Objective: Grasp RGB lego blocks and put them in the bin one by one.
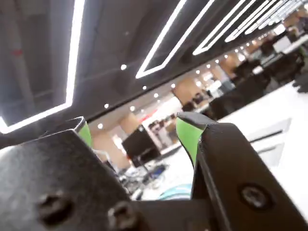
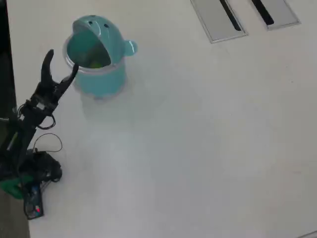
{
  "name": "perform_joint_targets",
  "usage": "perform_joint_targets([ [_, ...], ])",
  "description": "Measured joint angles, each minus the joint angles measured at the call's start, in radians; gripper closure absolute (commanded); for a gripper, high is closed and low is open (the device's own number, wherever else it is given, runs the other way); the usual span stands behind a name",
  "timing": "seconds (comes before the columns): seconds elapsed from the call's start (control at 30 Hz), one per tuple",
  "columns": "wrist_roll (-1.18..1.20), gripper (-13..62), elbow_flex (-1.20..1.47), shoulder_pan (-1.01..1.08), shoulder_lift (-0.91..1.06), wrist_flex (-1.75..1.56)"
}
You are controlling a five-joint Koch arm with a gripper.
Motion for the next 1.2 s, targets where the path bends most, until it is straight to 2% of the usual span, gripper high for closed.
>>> perform_joint_targets([
  [0.5,0.574,16.3,0.117,0.341,0.055,-0.006],
  [0.93,0.695,15.0,0.172,0.459,0.057,-0.006],
  [1.2,0.773,15.5,0.436,0.621,0.055,-0.264],
])
